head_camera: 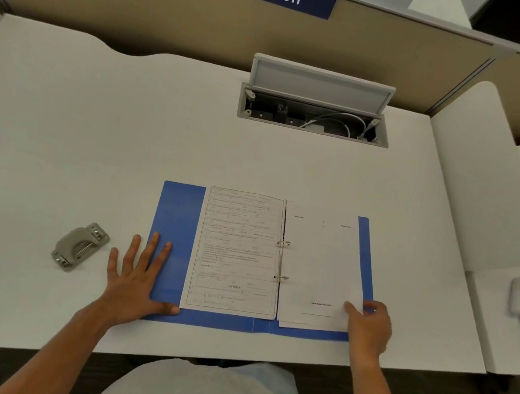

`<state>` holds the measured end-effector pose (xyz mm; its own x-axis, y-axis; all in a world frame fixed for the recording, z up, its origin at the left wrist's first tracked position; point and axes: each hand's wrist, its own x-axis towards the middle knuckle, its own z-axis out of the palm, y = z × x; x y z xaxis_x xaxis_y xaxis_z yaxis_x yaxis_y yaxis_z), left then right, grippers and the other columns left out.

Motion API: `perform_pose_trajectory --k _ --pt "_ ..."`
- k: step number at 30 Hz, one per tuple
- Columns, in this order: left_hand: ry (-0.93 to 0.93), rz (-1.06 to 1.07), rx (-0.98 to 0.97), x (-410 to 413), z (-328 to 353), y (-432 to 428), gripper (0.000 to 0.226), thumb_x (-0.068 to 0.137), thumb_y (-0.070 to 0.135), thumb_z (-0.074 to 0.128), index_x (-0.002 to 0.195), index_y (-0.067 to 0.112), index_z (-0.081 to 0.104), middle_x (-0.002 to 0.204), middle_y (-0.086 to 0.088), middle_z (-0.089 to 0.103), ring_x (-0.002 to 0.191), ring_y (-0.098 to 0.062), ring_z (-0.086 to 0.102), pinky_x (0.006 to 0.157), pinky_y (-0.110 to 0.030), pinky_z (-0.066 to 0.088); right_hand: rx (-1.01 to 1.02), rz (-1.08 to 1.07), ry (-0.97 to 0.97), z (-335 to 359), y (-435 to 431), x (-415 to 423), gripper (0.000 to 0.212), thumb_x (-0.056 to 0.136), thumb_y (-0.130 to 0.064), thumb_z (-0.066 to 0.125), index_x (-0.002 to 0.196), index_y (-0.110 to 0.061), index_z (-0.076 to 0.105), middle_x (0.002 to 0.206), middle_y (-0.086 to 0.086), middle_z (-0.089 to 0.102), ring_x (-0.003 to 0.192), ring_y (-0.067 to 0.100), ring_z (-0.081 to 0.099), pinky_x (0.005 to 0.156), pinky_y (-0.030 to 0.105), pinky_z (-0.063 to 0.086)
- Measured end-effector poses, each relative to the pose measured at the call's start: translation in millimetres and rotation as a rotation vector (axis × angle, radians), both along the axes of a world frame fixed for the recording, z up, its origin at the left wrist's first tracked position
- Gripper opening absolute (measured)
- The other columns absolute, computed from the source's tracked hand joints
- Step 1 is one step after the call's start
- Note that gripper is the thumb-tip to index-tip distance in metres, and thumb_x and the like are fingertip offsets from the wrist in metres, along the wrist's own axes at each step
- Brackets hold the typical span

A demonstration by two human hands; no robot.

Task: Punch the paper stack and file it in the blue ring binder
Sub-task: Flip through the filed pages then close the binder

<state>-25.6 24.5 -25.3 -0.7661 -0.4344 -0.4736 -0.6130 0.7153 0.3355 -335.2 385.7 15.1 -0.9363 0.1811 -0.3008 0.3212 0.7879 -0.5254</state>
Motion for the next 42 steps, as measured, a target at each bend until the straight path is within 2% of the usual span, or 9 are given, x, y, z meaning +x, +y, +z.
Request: perform_pose_trajectory --k 3,7,16,24,28,30,34,38,42 --pt "-0.009 -0.003 -0.002 -0.1 -0.2 -0.4 0.146 0.055 0.11 0.043 0.164 0.036 -0.019 0.171 0.008 -0.035 0.156 -0.03 -0.036 0.121 -0.066 -0.021 -0.1 0.014 0.066 17.3 -3.6 4.0 0.016 0.094 -0.016 0.08 0.092 -0.005 0.069 0.085 0.012 0.07 0.085 0.037 0.07 0.077 0.04 0.057" --pt "-0.011 0.002 -0.005 -1.1 0.2 0.1 0.145 0.055 0.11 0.043 0.163 0.036 -0.021 0.17 0.009 -0.037 0.156 -0.03 -0.036 0.121 -0.066 -0.02 -0.203 0.093 0.202 59.1 -25.5 19.1 0.028 0.095 -0.017 0.079 0.073 -0.011 0.064 0.068 0.008 0.065 0.062 0.021 0.058 0.063 0.033 0.053" --pt "0.001 0.0 -0.01 0.5 -0.1 0.1 0.145 0.055 0.111 0.04 0.163 0.037 -0.022 0.17 0.009 -0.037 0.156 -0.03 -0.036 0.121 -0.066 -0.021 -0.368 0.546 0.285 118.9 -113.0 91.7 0.022 0.092 -0.024 0.082 0.075 -0.025 0.067 0.071 -0.013 0.069 0.07 0.007 0.067 0.064 0.017 0.054" --pt "0.003 0.01 -0.01 -0.9 -0.3 1.2 0.145 0.054 0.11 0.043 0.163 0.039 -0.021 0.17 0.011 -0.037 0.156 -0.028 -0.037 0.12 -0.062 -0.026 -0.29 0.781 -0.168 69.0 -161.9 136.8 0.017 0.097 -0.038 0.075 0.094 -0.022 0.078 0.091 -0.008 0.077 0.081 0.011 0.072 0.075 0.022 0.061" --pt "-0.001 0.005 -0.019 -0.2 0.8 1.0 0.145 0.054 0.11 0.042 0.163 0.038 -0.021 0.17 0.01 -0.037 0.156 -0.029 -0.037 0.12 -0.062 -0.024 -0.526 0.588 -0.362 66.5 -146.3 118.8 0.018 0.098 -0.034 0.075 0.094 -0.017 0.081 0.085 0.003 0.081 0.067 0.013 0.073 0.063 0.024 0.055" --pt "0.005 0.002 -0.017 0.4 0.9 0.7 0.145 0.055 0.11 0.042 0.164 0.037 -0.02 0.17 0.009 -0.036 0.156 -0.03 -0.036 0.12 -0.063 -0.024 -0.546 0.419 -0.278 65.7 -126.0 93.3 0.014 0.099 -0.031 0.074 0.094 -0.02 0.08 0.084 0.004 0.081 0.07 0.017 0.075 0.064 0.031 0.061" --pt "0.006 0.001 -0.01 0.3 1.0 0.9 0.146 0.055 0.11 0.043 0.164 0.036 -0.018 0.171 0.008 -0.035 0.157 -0.031 -0.035 0.121 -0.065 -0.021 -0.351 0.145 0.023 53.3 -70.2 33.9 0.003 0.1 -0.021 0.073 0.102 -0.022 0.071 0.104 -0.001 0.073 0.099 0.024 0.072 0.085 0.042 0.064" --pt "0.018 0.0 -0.008 0.1 1.9 0.6 0.144 0.056 0.109 0.044 0.164 0.036 -0.018 0.171 0.009 -0.035 0.157 -0.031 -0.034 0.121 -0.066 -0.02 -0.092 0.046 0.001 26.4 -16.8 -7.6 0.04 0.095 -0.026 0.079 0.129 -0.015 0.06 0.133 0.015 0.058 0.118 0.035 0.063 0.089 0.044 0.06" --pt "0.009 -0.006 -0.011 -0.2 1.7 0.5 0.145 0.056 0.11 0.042 0.165 0.035 -0.016 0.172 0.008 -0.033 0.158 -0.031 -0.032 0.121 -0.067 -0.018 -0.081 0.008 -0.102 3.6 -0.8 -12.1 0.055 0.091 -0.026 0.085 0.135 -0.011 0.056 0.135 0.02 0.06 0.12 0.039 0.063 0.098 0.05 0.059"
